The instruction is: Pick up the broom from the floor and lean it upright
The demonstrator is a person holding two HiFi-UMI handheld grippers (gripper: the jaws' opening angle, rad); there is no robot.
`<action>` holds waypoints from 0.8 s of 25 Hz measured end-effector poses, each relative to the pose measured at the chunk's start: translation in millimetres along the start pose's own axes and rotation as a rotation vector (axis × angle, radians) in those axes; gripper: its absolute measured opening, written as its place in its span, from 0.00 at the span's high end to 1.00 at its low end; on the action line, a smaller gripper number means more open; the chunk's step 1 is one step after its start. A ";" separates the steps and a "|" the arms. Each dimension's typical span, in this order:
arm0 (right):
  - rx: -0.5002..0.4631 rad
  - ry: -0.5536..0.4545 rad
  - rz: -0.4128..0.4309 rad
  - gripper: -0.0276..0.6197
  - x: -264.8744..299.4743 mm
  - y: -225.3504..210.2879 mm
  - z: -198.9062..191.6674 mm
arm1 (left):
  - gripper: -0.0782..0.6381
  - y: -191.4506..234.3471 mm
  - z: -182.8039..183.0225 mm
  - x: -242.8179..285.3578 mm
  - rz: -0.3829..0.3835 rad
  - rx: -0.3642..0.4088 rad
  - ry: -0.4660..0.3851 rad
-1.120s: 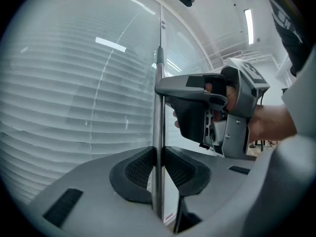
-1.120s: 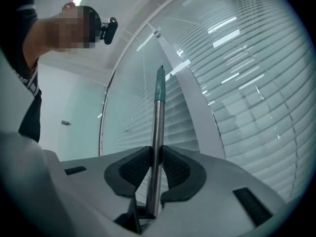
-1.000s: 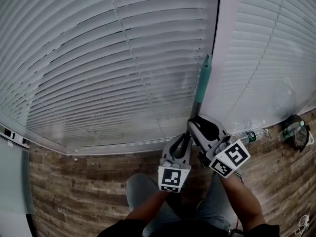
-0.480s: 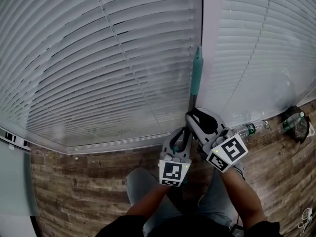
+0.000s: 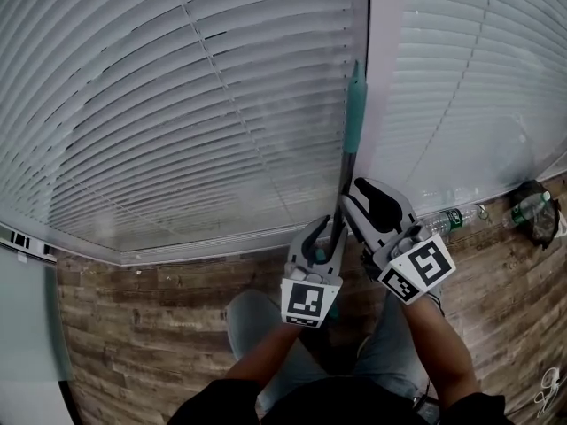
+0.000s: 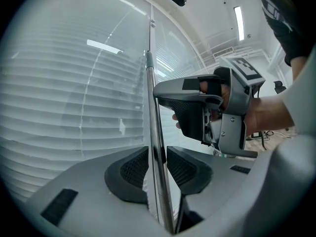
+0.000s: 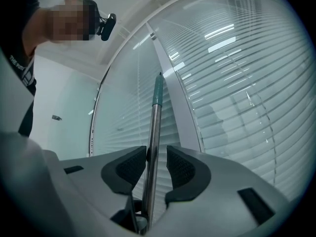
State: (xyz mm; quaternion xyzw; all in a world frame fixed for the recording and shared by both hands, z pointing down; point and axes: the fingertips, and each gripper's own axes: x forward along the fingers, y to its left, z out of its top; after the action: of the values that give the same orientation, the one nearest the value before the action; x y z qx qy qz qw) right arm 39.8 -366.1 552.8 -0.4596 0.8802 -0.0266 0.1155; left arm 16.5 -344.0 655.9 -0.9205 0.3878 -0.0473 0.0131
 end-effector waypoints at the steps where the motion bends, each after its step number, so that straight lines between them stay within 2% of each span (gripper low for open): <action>1: 0.002 -0.005 -0.005 0.74 -2.9 -0.4 0.2 | 0.73 -1.0 0.3 -1.3 -0.003 0.002 -0.002; 5: 0.000 -0.010 0.003 0.74 -14.1 -3.3 0.7 | 0.71 -8.2 4.6 -3.7 -0.029 0.005 -0.037; 9: -0.015 0.000 0.028 0.74 -21.2 -1.1 2.3 | 0.69 -8.8 21.7 -11.8 -0.043 -0.084 -0.110; 11: -0.017 0.001 0.038 0.74 -26.0 -2.8 6.9 | 0.69 -0.2 28.6 -17.9 -0.028 -0.085 -0.123; 13: -0.019 0.011 0.043 0.74 -36.6 -5.9 9.8 | 0.69 16.0 31.2 -23.2 0.018 -0.083 -0.106; 15: -0.038 0.038 0.036 0.77 -51.9 -10.9 6.4 | 0.74 33.1 32.3 -30.7 0.055 -0.080 -0.108; 17: -0.090 0.097 0.037 0.88 -64.6 -22.8 -1.0 | 0.82 43.6 32.8 -35.1 0.050 -0.079 -0.120; 18: -0.121 0.139 0.048 0.91 -68.3 -30.6 -4.9 | 0.85 48.1 31.8 -36.1 0.046 -0.074 -0.113; 20: -0.152 0.212 0.063 0.93 -71.6 -50.5 -7.6 | 0.86 62.1 29.8 -39.3 0.080 -0.065 -0.073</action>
State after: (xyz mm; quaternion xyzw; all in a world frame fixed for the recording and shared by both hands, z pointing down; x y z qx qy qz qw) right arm 118.2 -337.3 580.7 -0.4336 0.9010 -0.0046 -0.0128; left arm -52.1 -359.7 619.4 -0.9053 0.4249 -0.0005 -0.0007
